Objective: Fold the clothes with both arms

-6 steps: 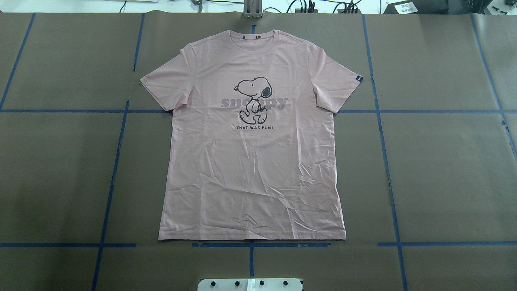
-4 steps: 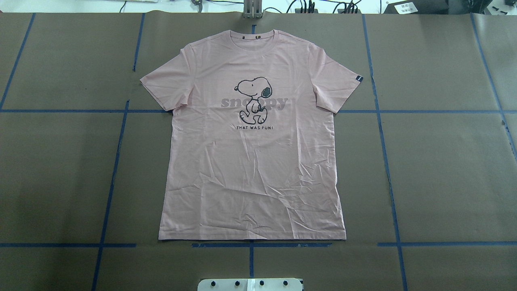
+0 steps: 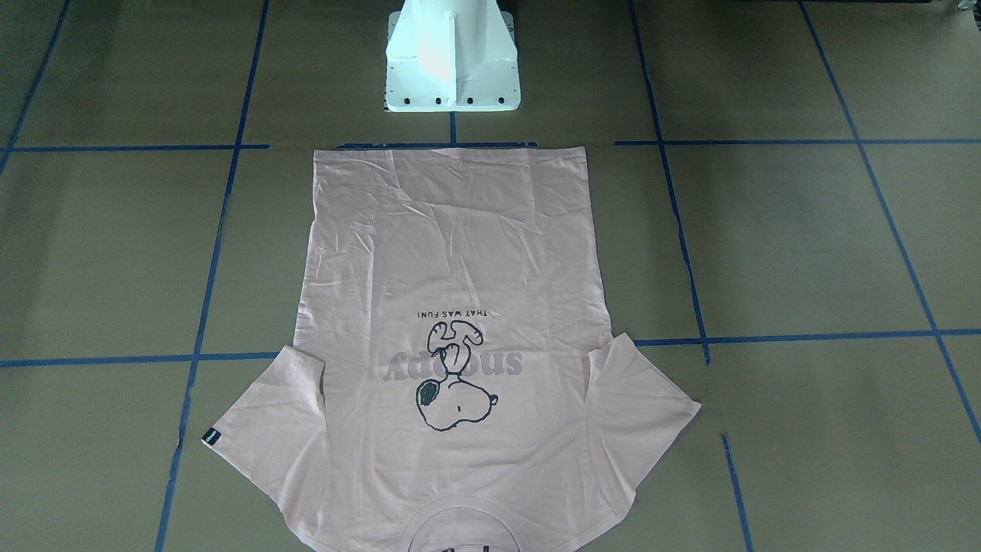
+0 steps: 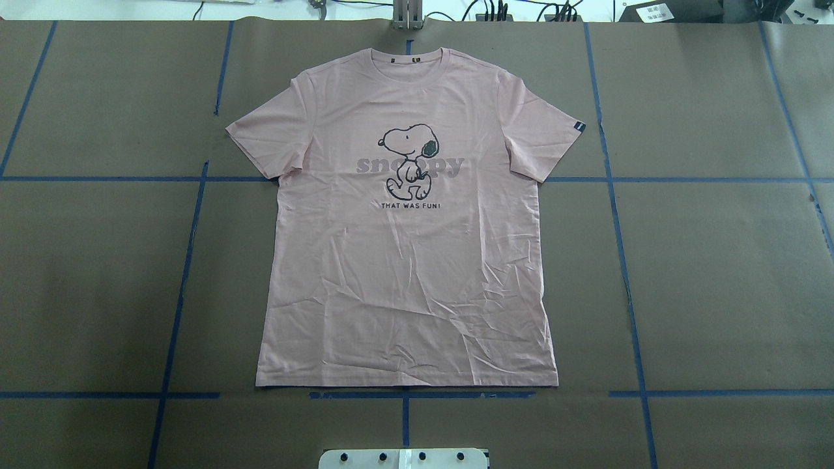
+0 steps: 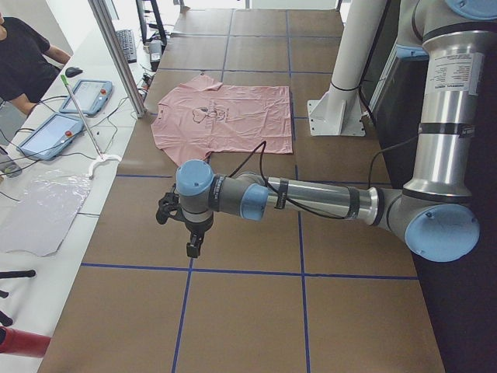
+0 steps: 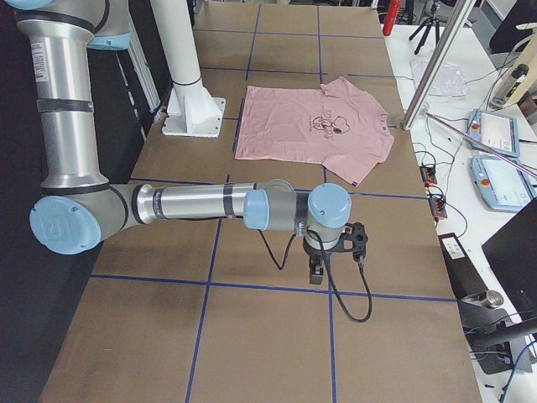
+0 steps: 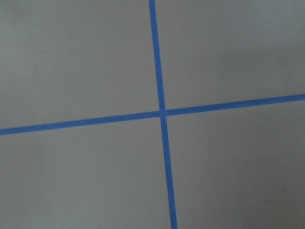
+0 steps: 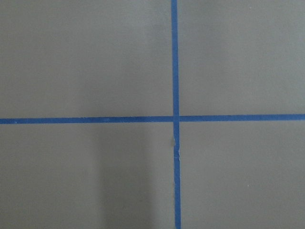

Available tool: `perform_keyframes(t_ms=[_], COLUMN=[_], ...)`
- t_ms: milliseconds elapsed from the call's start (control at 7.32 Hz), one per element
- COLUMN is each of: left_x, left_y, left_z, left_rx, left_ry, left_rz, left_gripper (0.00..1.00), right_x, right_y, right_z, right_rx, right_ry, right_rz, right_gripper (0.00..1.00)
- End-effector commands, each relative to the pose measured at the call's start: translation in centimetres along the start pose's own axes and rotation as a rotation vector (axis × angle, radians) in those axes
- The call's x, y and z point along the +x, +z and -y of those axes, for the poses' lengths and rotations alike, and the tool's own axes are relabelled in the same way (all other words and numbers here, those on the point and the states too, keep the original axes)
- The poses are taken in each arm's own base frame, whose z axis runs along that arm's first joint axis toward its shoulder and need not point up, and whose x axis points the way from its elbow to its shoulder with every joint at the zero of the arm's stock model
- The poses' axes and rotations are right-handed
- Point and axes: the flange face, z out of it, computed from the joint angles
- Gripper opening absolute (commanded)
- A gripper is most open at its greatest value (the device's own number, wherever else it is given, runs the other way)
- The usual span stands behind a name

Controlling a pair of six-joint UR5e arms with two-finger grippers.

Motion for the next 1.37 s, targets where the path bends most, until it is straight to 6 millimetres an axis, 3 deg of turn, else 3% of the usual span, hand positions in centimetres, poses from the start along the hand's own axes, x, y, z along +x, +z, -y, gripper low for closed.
perform_keyframes(t_ms=[0, 137, 273, 410, 546, 683, 820, 956, 1093, 1229], left_x=[2.8, 3.0, 3.8, 4.6, 8.4, 11.4, 13.4, 13.8, 13.9, 13.9], left_y=[-1.5, -1.5, -2.2, -1.6, 0.7, 2.4, 2.7, 2.4, 2.4, 2.2], left_z=[2.0, 2.6, 4.0, 4.5, 6.5, 7.4, 9.1, 9.8, 10.0, 9.8], left_rx=[0.161, 0.185, 0.2, 0.192, 0.167, 0.149, 0.152, 0.182, 0.191, 0.234], left_ry=[0.171, 0.183, 0.199, 0.164, 0.139, 0.133, 0.108, 0.117, 0.123, 0.154], left_rz=[-0.051, -0.053, -0.055, -0.066, -0.098, -0.123, -0.124, -0.092, -0.088, -0.085], left_gripper=[1.0, 1.0, 1.0, 1.0, 1.0, 1.0, 1.0, 1.0, 1.0, 1.0], right_x=[-5.8, -7.7, -13.4, -15.9, -19.9, -26.4, -30.6, -35.1, -38.2, -39.0], right_y=[3.5, 4.5, 6.2, 8.0, 9.4, 11.4, 14.6, 17.1, 19.0, 20.5], right_z=[4.2, 7.7, 10.4, 12.5, 13.9, 15.5, 15.2, 14.8, 15.3, 15.7], right_rx=[0.044, 0.035, 0.029, 0.036, 0.055, 0.082, 0.126, 0.137, 0.144, 0.126], right_ry=[-0.167, -0.121, -0.16, -0.177, -0.149, -0.121, -0.132, -0.094, -0.098, -0.096], right_rz=[0.017, 0.034, 0.048, 0.063, 0.092, 0.104, 0.075, 0.056, 0.028, 0.015], right_gripper=[1.0, 1.0, 1.0, 1.0, 1.0, 1.0, 1.0, 1.0, 1.0, 0.99])
